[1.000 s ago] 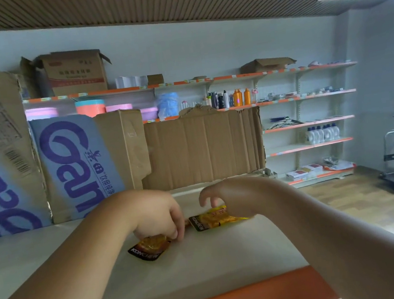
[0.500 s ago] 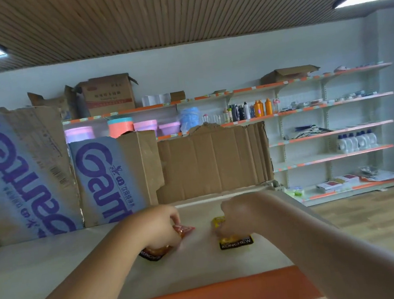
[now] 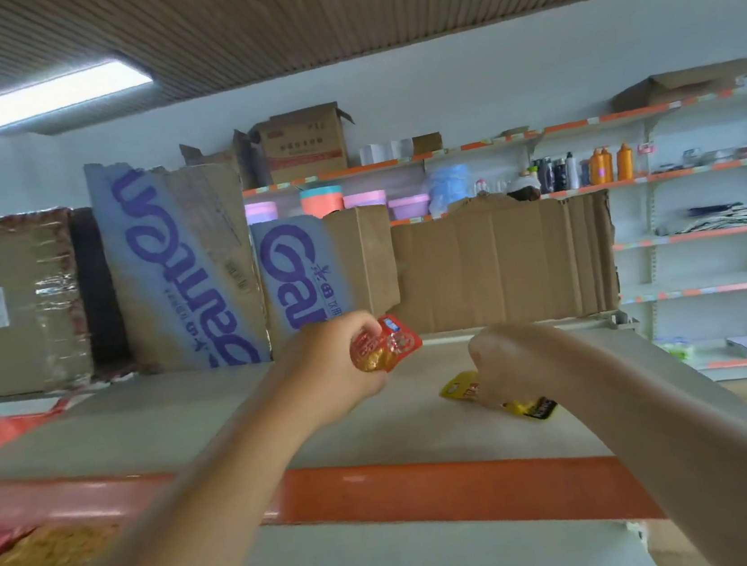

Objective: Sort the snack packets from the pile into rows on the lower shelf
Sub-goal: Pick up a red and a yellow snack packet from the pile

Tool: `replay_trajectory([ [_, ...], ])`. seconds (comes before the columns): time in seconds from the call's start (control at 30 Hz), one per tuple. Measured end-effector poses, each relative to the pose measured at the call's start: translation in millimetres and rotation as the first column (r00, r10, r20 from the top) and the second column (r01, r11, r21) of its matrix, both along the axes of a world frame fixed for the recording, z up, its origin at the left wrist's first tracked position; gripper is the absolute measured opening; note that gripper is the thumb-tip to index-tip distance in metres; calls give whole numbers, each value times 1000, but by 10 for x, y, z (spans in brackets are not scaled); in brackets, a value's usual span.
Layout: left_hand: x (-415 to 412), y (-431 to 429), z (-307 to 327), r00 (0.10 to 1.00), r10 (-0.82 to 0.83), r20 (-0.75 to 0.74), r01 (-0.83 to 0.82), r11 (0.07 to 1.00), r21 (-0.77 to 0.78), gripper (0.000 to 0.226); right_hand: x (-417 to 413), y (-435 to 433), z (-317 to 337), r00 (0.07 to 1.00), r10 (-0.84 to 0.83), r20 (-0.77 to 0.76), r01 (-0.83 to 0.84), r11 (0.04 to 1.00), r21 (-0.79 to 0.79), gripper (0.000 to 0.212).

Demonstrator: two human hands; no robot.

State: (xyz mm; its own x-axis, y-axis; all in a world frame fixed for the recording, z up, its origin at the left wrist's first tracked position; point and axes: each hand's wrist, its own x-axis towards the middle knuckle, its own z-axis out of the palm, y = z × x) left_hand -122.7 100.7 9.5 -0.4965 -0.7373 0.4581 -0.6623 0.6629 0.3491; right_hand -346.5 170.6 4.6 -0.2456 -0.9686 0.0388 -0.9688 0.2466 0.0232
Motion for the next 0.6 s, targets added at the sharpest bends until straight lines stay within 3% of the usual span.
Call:
replay_trajectory([
  [0.13, 526, 58, 73, 983, 63, -171, -91, 983, -161, 55, 453, 9, 145, 974, 180, 134, -124, 929, -347, 30],
  [0.27, 1221, 92, 132, 943, 108, -315, -199, 941, -275, 52, 1172, -49, 289, 860, 390, 328, -120, 781, -613, 29],
  [0.4, 2186, 152, 100, 907, 109, -407, -247, 919, -306, 51, 2140, -191, 319, 748, 562, 354, -146, 659, -738, 31],
  [0.6, 3718, 258, 19, 860, 202, -468, -366, 884, -292, 51, 3637, -422, 224, 585, 720, 374, -170, 559, -811, 30],
])
